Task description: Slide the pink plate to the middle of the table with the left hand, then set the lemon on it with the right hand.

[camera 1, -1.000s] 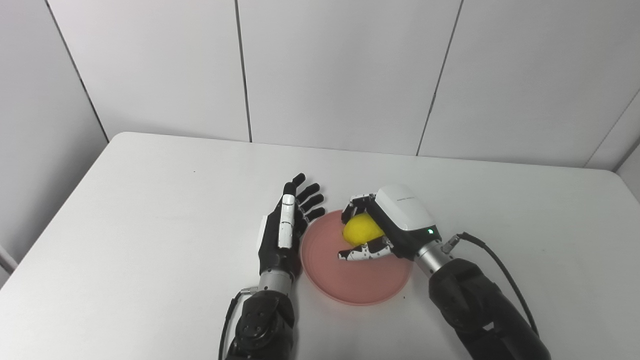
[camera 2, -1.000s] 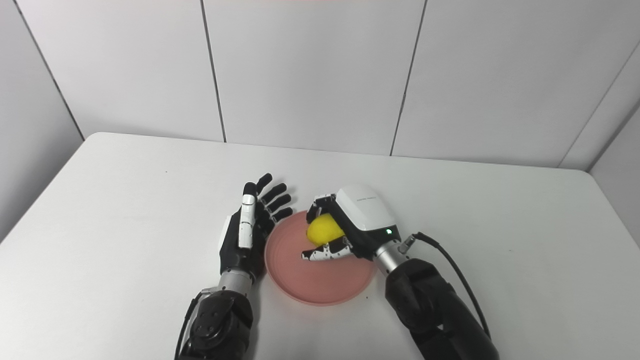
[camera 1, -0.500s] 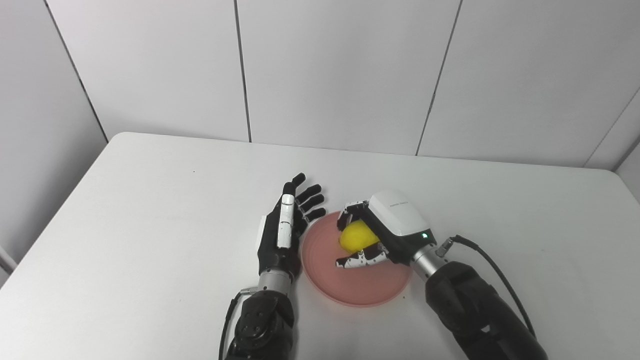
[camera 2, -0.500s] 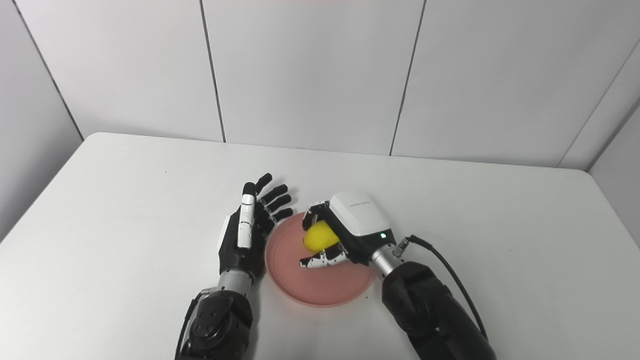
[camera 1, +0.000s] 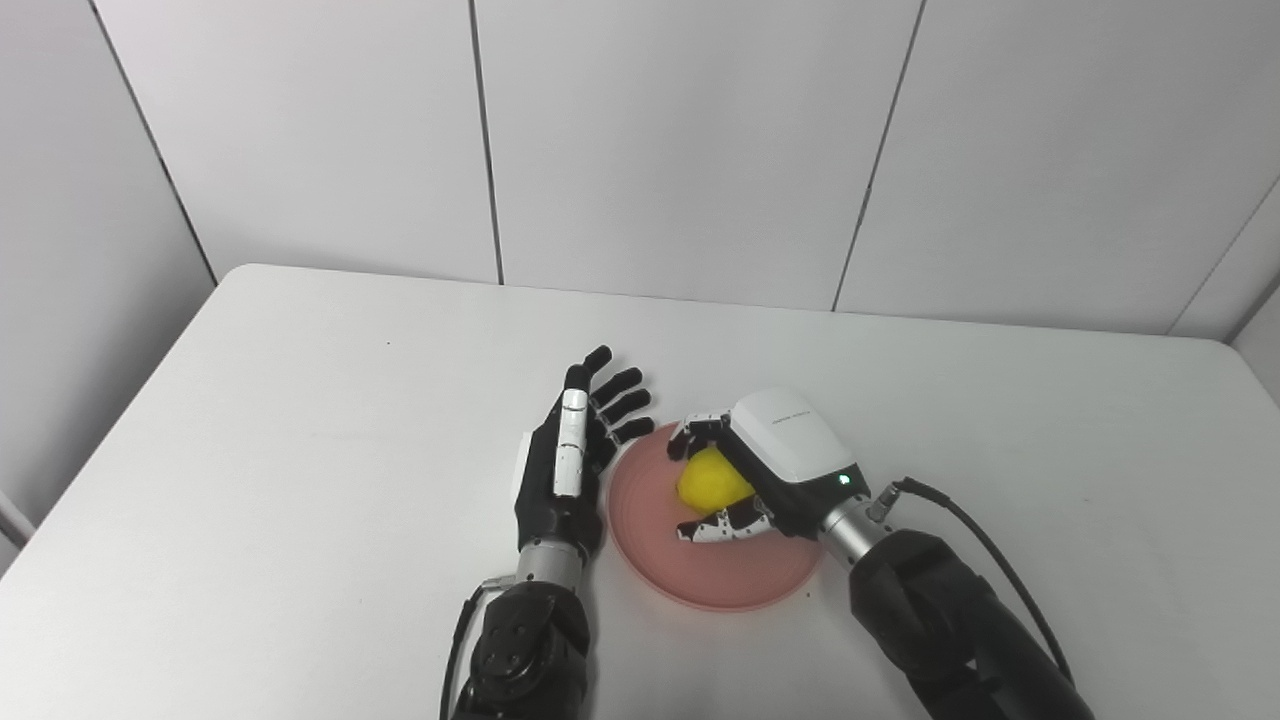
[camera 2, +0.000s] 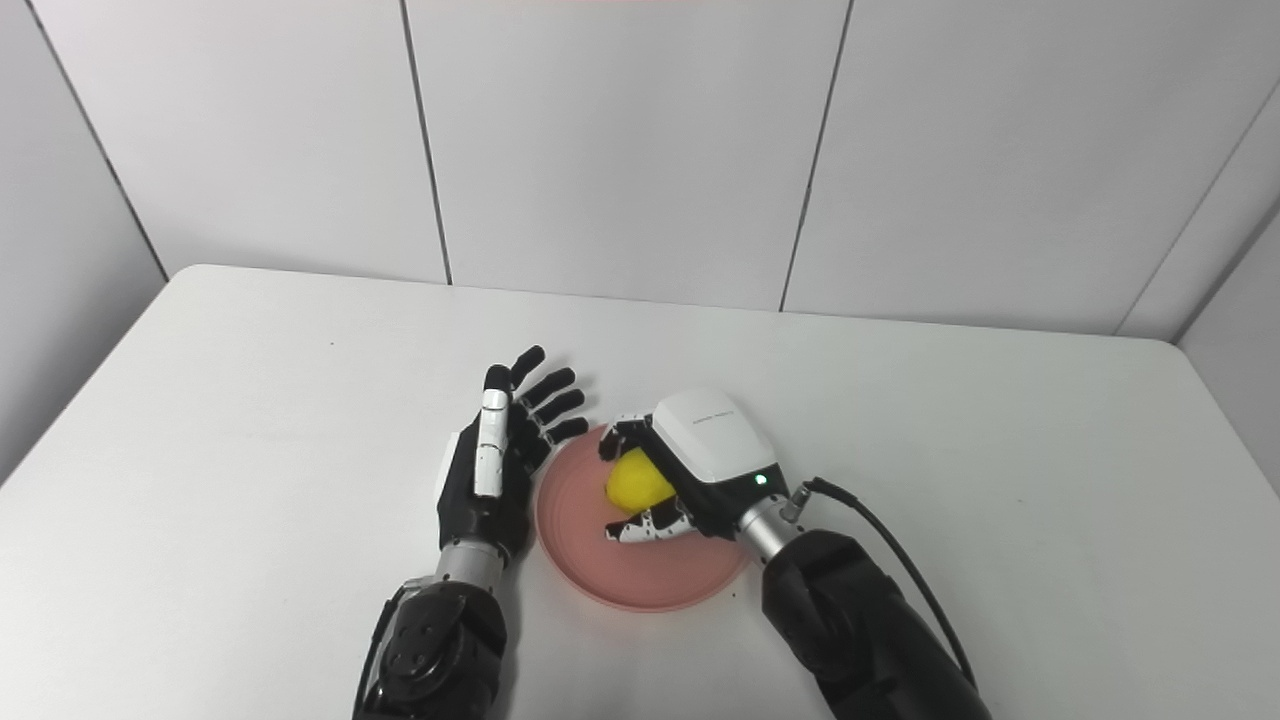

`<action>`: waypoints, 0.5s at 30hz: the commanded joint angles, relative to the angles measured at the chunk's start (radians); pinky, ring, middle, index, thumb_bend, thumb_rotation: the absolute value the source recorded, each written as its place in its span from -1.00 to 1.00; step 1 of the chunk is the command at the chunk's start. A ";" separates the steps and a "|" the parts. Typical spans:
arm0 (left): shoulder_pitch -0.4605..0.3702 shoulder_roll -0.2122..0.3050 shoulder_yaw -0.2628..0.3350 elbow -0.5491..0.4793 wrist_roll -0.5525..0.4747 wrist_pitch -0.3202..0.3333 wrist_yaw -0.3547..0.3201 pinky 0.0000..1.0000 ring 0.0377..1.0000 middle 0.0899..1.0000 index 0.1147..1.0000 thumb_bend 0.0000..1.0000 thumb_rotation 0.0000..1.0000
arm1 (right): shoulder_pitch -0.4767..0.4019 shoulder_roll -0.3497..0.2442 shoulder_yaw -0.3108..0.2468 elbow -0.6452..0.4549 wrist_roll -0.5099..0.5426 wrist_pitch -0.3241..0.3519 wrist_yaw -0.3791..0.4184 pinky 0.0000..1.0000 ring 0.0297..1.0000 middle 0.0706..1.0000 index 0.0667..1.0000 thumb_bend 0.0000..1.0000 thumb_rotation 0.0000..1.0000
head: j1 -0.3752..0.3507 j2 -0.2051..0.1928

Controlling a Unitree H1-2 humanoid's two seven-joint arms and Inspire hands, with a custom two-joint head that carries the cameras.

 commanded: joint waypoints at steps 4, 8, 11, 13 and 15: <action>0.003 -0.092 0.000 0.014 0.003 0.012 0.007 0.38 0.53 0.52 0.62 0.58 0.73 | -0.031 0.002 -0.020 -0.031 -0.007 -0.010 -0.021 -0.16 0.01 0.16 0.27 0.17 0.56 | 0.000 -0.002; 0.004 -0.085 -0.006 0.013 0.010 0.008 0.001 0.41 0.56 0.58 0.65 0.56 0.77 | -0.034 0.008 -0.027 -0.036 0.001 -0.016 -0.025 -0.19 -0.02 0.14 0.28 0.18 0.53 | 0.000 0.001; 0.005 -0.083 -0.007 0.012 0.008 0.006 -0.004 0.43 0.59 0.62 0.65 0.58 0.78 | -0.034 0.010 -0.033 -0.031 0.011 -0.037 -0.045 -0.17 0.00 0.13 0.27 0.17 0.55 | 0.000 0.001; 0.004 -0.083 -0.006 0.013 0.009 0.005 -0.003 0.42 0.58 0.60 0.65 0.58 0.78 | -0.034 0.010 -0.036 -0.029 0.021 -0.051 -0.062 -0.16 0.00 0.12 0.26 0.17 0.55 | 0.000 0.000; 0.004 -0.082 -0.006 0.011 0.008 0.009 -0.003 0.42 0.59 0.60 0.65 0.58 0.78 | -0.033 0.011 -0.039 -0.027 0.029 -0.061 -0.080 -0.13 0.02 0.13 0.25 0.16 0.54 | 0.000 0.000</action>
